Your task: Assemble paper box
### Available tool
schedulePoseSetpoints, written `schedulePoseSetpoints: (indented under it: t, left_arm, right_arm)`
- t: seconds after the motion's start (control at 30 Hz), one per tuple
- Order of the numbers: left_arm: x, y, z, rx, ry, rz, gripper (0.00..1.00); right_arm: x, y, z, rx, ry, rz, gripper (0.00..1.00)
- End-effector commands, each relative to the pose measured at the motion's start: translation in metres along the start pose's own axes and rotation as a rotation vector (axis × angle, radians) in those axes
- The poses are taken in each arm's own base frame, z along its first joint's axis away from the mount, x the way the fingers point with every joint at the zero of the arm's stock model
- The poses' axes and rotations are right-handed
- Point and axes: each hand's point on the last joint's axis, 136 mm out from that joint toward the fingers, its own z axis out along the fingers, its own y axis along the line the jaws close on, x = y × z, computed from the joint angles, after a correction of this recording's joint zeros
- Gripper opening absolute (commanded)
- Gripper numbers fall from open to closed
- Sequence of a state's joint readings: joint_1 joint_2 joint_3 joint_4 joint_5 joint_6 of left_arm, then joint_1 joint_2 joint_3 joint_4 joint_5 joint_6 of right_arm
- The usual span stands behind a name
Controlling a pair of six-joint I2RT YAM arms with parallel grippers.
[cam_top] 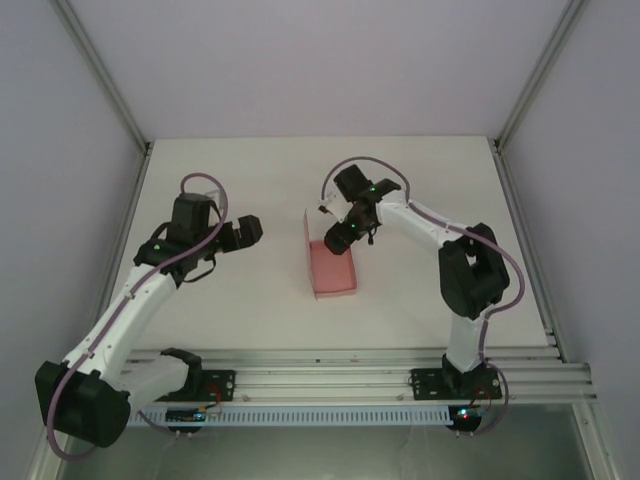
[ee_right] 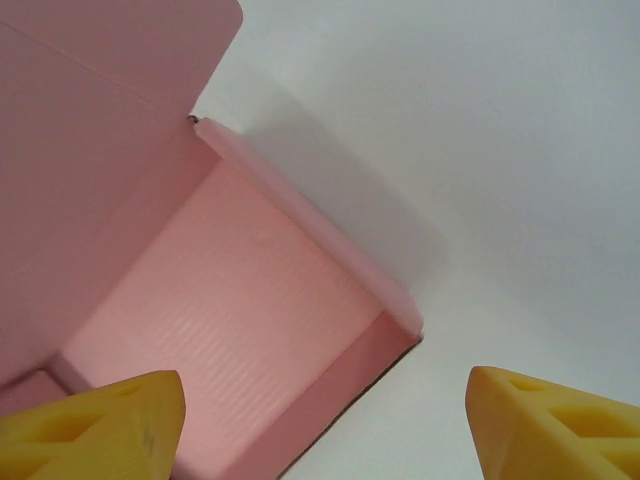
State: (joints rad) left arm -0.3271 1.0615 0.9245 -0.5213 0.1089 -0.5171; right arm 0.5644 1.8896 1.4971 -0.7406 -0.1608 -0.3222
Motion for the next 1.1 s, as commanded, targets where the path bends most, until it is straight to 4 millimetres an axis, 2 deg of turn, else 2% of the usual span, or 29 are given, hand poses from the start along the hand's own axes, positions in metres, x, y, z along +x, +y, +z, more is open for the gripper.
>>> schedulePoseSetpoints:
  t: [0.0, 0.1, 0.23, 0.3, 0.33, 0.43, 0.47, 0.57, 0.67, 0.77, 0.83, 0.87, 0.93, 1.07]
  left_arm:
    - [-0.006, -0.005, 0.0, 0.017, 0.0, 0.007, 0.99]
    - [-0.003, -0.004, 0.002, 0.012, 0.01, 0.003, 0.99]
    - [-0.001, -0.001, 0.001, 0.001, 0.017, 0.005, 1.0]
    - [-0.001, 0.001, 0.0, -0.01, 0.016, 0.007, 1.0]
    - [-0.001, 0.001, 0.0, -0.014, 0.016, 0.008, 0.99]
    - [-0.003, -0.001, -0.003, -0.009, 0.006, 0.011, 1.0]
    - [-0.004, 0.0, -0.004, -0.01, 0.0, 0.01, 1.0]
    - [-0.009, -0.001, -0.009, -0.009, -0.026, 0.009, 0.99]
    - [-0.015, -0.003, -0.015, -0.006, -0.055, 0.003, 1.0]
    - [-0.021, -0.003, -0.02, -0.011, -0.088, -0.005, 0.99]
    - [-0.024, -0.006, -0.023, 0.001, -0.102, -0.001, 1.0]
    - [-0.025, -0.007, -0.023, 0.009, -0.104, 0.006, 0.99]
    - [-0.026, -0.01, -0.022, 0.019, -0.1, 0.013, 1.0]
    - [-0.022, -0.012, -0.015, 0.031, -0.063, 0.037, 1.0]
  right_arm:
    - [-0.018, 0.016, 0.016, -0.154, -0.065, -0.324, 0.77]
    - [-0.023, 0.017, 0.027, -0.206, -0.048, -0.347, 0.77]
    - [-0.021, 0.007, 0.049, -0.183, 0.009, -0.342, 0.73]
    - [-0.02, 0.003, 0.057, -0.177, 0.032, -0.312, 0.64]
    - [-0.021, -0.003, 0.06, -0.146, 0.04, -0.291, 0.55]
    - [-0.023, -0.016, 0.062, -0.064, 0.052, -0.206, 0.17]
    - [-0.025, -0.019, 0.058, -0.043, 0.045, -0.171, 0.1]
    - [-0.03, -0.028, 0.041, 0.054, 0.005, -0.014, 0.01]
    - [-0.023, -0.034, 0.023, 0.187, -0.014, 0.276, 0.0]
    - [0.008, -0.032, 0.012, 0.349, 0.011, 0.598, 0.0]
    - [0.028, -0.015, 0.011, 0.386, 0.043, 0.759, 0.02]
    - [0.031, -0.005, 0.013, 0.38, 0.044, 0.808, 0.02]
    - [0.033, 0.018, 0.021, 0.319, 0.028, 0.885, 0.03]
    - [0.035, 0.04, 0.028, 0.284, -0.013, 0.966, 0.11]
